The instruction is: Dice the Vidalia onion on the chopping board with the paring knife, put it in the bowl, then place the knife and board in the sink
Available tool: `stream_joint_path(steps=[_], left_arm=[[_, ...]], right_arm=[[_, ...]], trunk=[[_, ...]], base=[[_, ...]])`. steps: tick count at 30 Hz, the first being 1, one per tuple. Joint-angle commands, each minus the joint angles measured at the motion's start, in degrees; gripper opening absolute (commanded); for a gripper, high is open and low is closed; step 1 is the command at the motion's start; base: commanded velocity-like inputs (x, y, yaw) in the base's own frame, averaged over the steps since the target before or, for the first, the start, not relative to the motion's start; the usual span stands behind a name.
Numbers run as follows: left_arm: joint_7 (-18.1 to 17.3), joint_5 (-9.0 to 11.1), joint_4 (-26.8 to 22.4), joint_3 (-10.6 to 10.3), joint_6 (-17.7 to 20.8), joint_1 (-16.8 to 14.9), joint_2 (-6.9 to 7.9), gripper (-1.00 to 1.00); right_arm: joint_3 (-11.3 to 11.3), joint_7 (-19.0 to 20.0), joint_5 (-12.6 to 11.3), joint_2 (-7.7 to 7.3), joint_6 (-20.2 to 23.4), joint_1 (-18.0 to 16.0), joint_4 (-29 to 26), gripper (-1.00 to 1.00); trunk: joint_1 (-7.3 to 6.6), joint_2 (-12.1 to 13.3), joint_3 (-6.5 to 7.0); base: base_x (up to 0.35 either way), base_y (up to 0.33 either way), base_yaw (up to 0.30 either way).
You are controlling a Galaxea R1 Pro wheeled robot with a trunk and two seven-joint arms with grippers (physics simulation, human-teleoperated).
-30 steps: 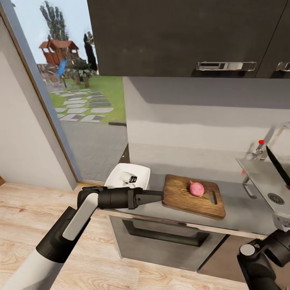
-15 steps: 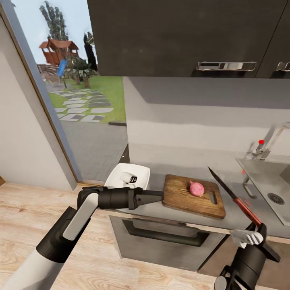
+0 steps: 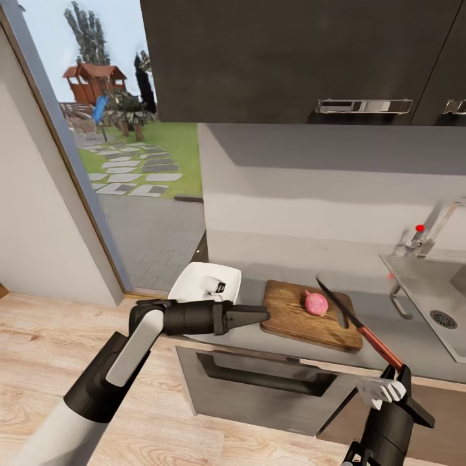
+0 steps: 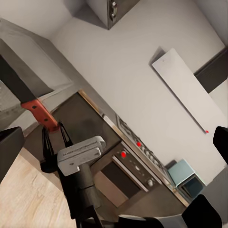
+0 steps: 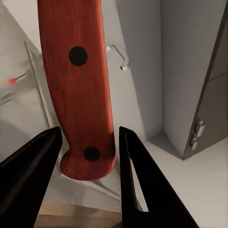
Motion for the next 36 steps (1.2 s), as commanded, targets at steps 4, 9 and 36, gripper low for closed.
stream_joint_path(steps=[4,9,36], left_arm=[[0.9,0.2,0.1,0.0,0.2,0.0,-0.85,1.00],[3.0,0.2,0.4,-0.6,0.2,0.0,-2.02,1.00],[5.9,0.1,0.4,-2.9,0.0,-0.1,-3.03,1.00]], right_arm=[[0.2,0.5,0.2,-0.25,0.6,0.4,-0.1,-1.00],[0.2,0.6,0.2,-1.89,0.7,0.5,-0.1,-1.00],[4.3,-0.1,0.3,-2.38,4.2,1.8,0.3,-1.00]], trunk=[[0.01,0.0,-0.05],[0.01,0.0,-0.05],[0.01,0.0,-0.05]], base=[[0.000,-0.001,0.000],[0.141,-0.182,0.000],[0.090,-0.034,0.000]])
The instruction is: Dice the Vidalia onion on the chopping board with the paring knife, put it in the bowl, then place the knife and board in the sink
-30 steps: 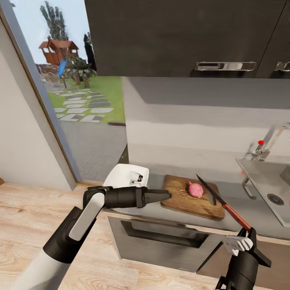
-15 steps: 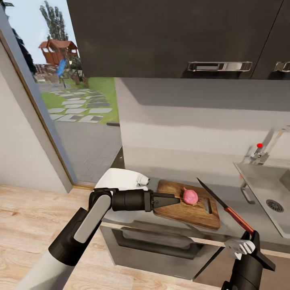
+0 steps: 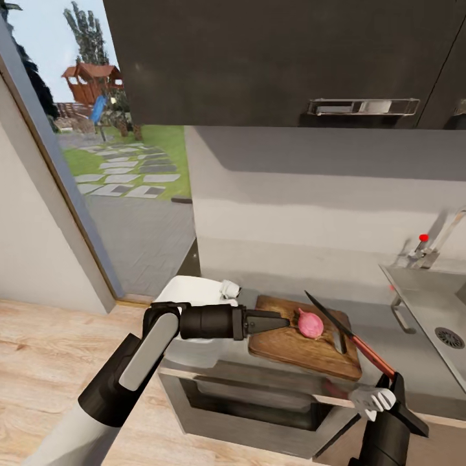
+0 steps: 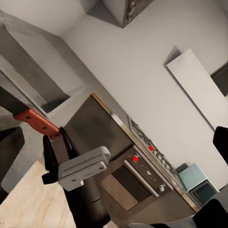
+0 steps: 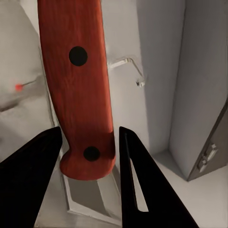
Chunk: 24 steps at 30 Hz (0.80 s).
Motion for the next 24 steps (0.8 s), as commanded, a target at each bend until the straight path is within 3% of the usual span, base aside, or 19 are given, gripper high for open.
stream_joint_path(steps=[1,7,24], left_arm=[[0.0,0.2,0.0,0.0,0.3,-0.1,0.03,1.00],[0.2,0.3,0.0,0.0,0.3,-0.1,0.03,1.00],[0.2,0.3,0.0,0.0,0.4,-0.1,0.11,1.00]], right_arm=[[0.1,0.0,0.2,-0.05,0.5,0.0,0.0,-1.00],[0.2,0.0,0.2,-0.10,1.1,0.0,0.3,-1.00],[0.3,0.0,0.2,-0.11,3.4,0.0,1.0,-1.00]], trunk=[[0.04,0.0,-0.05],[0.04,0.0,-0.05],[0.04,0.0,-0.05]], base=[[0.316,0.018,0.000],[0.197,0.006,0.000],[0.011,0.000,0.000]])
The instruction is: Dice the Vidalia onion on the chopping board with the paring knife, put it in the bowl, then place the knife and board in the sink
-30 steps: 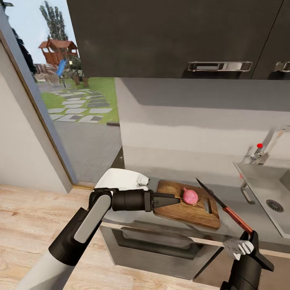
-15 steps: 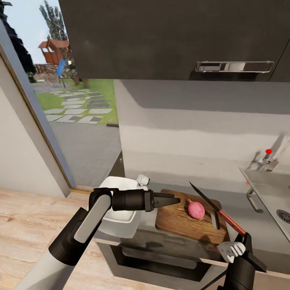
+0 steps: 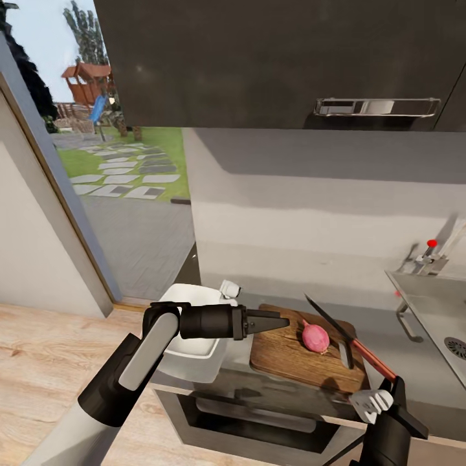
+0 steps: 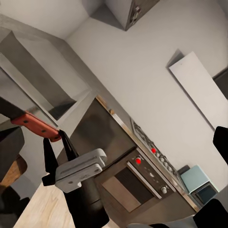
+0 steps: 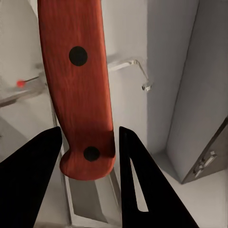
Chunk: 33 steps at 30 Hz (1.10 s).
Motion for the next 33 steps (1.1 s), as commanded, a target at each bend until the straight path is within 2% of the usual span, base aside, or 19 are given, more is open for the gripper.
stream_joint_path(steps=[1,6,8,11,13,17,20,27,33], left_arm=[[0.0,0.2,0.0,0.0,0.3,0.0,0.02,1.00],[0.0,0.1,0.0,0.0,0.3,0.0,0.03,1.00],[0.0,0.1,0.0,0.0,0.3,0.0,-0.03,1.00],[0.0,0.2,0.0,0.0,0.3,0.0,0.03,1.00],[0.0,0.2,0.0,0.0,0.3,0.0,0.03,1.00],[0.0,0.2,0.0,0.0,0.3,0.0,0.04,1.00],[0.0,0.4,0.0,-0.1,0.3,0.0,0.09,1.00],[-0.1,0.6,0.0,0.0,0.3,0.0,0.11,1.00],[-0.1,0.6,0.0,-0.1,0.3,0.0,0.20,1.00]], right_arm=[[0.1,0.1,0.2,-0.03,0.5,0.1,0.1,-1.00],[0.4,0.1,0.6,0.06,0.5,0.4,1.2,-1.00],[1.9,0.1,1.1,0.17,0.9,0.4,1.9,-1.00],[2.8,0.0,1.5,0.41,1.5,0.4,4.1,-1.00],[2.8,-2.4,2.2,0.49,0.6,0.4,0.4,-1.00],[2.8,-8.3,2.1,0.67,-2.0,0.4,-1.1,-1.00],[2.8,-11.3,1.8,1.03,-3.2,0.4,-1.3,-1.00],[2.8,-13.6,1.6,2.07,-4.0,0.4,-1.4,-1.00],[2.9,-14.2,1.4,2.29,-3.4,0.4,-1.4,-1.00]], trunk=[[0.01,0.0,-0.05],[0.01,0.0,-0.05],[0.01,0.0,-0.05],[0.01,0.0,-0.05],[0.01,0.0,-0.05],[0.01,0.0,-0.05],[0.01,0.0,-0.05],[0.01,0.0,-0.05],[0.01,0.0,-0.05]], base=[[0.000,0.000,0.000],[0.000,0.000,0.000],[0.000,0.000,0.000],[0.000,0.000,0.000],[0.000,0.000,0.000],[0.000,0.000,0.000],[0.000,0.000,0.000],[0.000,0.000,0.000],[0.000,0.000,0.000]])
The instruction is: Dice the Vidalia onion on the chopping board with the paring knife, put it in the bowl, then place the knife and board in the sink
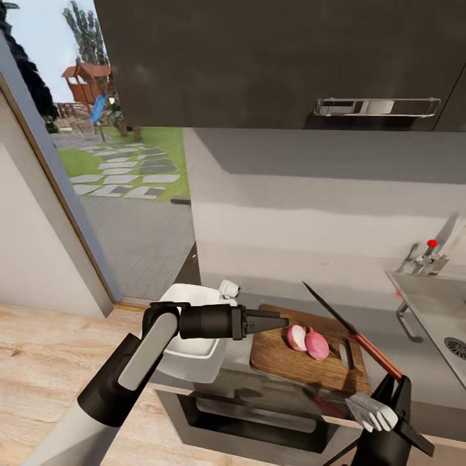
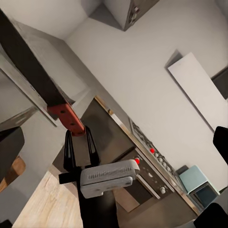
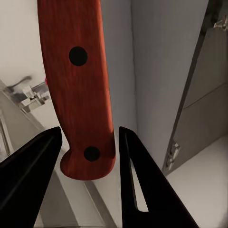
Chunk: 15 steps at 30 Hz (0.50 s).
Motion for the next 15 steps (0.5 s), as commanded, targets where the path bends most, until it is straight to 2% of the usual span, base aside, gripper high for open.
stream_joint_path(steps=[1,6,15], left_arm=[[0.0,0.2,0.0,0.0,0.3,0.0,0.03,1.00],[0.0,0.2,-0.1,0.0,0.3,0.0,0.03,1.00],[0.0,0.3,-0.1,-0.1,0.3,0.0,0.03,1.00]], right_arm=[[0.2,0.1,0.0,-0.07,0.7,0.0,0.1,-1.00],[2.8,0.4,0.0,-0.33,2.5,0.0,0.9,-1.00],[3.5,0.6,-0.1,-0.35,3.7,0.0,3.5,-1.00]], trunk=[[0.01,0.0,-0.05],[0.01,0.0,-0.05],[0.01,0.0,-0.05]], base=[[0.000,0.000,0.000],[0.000,0.000,0.000],[0.000,0.000,0.000]])
